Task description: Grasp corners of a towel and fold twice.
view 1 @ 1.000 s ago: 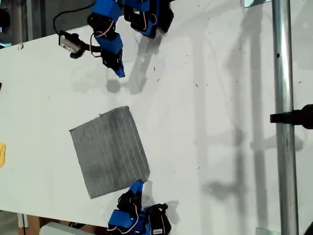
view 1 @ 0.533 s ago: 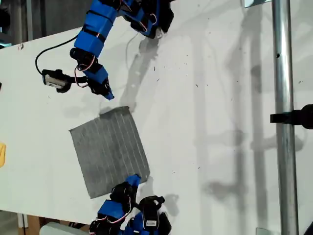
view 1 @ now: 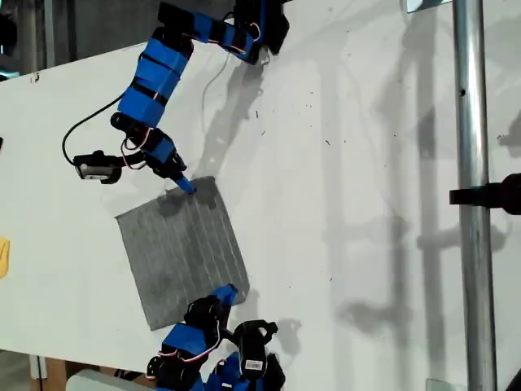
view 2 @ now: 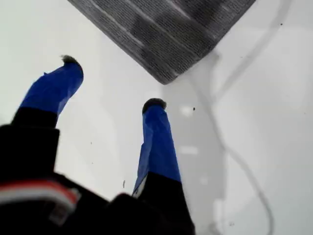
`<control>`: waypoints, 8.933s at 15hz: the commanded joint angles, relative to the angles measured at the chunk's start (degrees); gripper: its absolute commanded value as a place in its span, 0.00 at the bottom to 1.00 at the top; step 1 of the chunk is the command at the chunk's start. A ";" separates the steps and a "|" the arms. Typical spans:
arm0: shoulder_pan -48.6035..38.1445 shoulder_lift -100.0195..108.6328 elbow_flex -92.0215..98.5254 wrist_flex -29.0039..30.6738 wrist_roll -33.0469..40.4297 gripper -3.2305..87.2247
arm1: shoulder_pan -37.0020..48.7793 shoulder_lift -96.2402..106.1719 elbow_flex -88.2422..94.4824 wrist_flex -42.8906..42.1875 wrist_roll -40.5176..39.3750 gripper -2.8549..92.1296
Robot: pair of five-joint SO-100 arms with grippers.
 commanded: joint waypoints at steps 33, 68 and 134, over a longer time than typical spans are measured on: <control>-14.77 -28.30 23.73 -23.99 9.49 0.31 | -3.96 -17.93 -4.66 -15.47 -1.05 0.03; -33.13 -13.80 5.54 2.55 27.95 0.01 | 4.75 -3.52 -1.76 -15.29 -9.58 0.03; 1.49 76.38 80.16 -9.84 8.88 0.01 | -7.03 11.25 20.65 -18.28 26.98 0.41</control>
